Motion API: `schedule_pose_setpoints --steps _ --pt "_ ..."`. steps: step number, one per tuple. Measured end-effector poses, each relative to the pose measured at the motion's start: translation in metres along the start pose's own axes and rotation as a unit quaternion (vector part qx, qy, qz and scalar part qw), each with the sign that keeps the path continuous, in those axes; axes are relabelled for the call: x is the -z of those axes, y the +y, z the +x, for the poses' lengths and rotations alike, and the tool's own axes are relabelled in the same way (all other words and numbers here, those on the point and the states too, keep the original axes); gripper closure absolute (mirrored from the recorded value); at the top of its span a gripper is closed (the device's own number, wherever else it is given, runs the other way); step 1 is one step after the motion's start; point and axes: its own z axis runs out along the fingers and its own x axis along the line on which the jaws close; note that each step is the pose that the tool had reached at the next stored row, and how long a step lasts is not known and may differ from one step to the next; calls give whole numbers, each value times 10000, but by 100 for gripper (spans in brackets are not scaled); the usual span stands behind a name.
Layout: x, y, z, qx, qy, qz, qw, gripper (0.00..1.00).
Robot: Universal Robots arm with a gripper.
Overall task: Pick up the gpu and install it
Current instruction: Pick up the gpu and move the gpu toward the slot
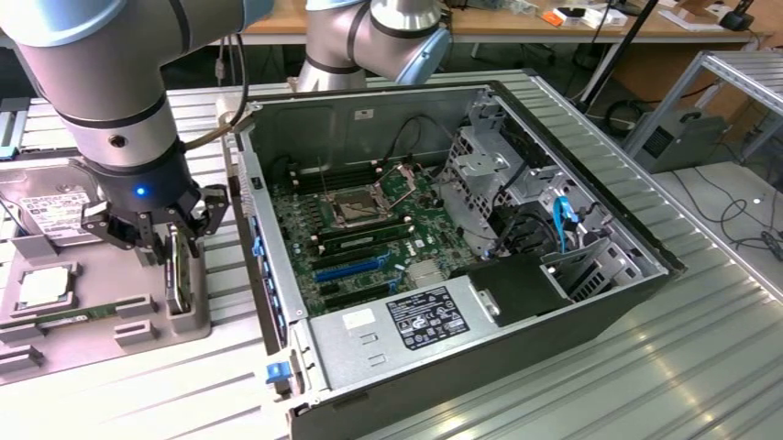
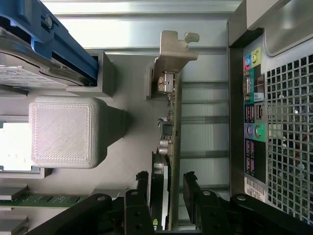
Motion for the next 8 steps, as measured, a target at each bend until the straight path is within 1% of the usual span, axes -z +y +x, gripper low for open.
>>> schedule_pose_setpoints --steps 5,7,8 --pt "0 0 0 0 0 0 10000 59" --pt "0 0 0 0 1 0 10000 72" --pt "0 0 0 0 0 0 10000 72"
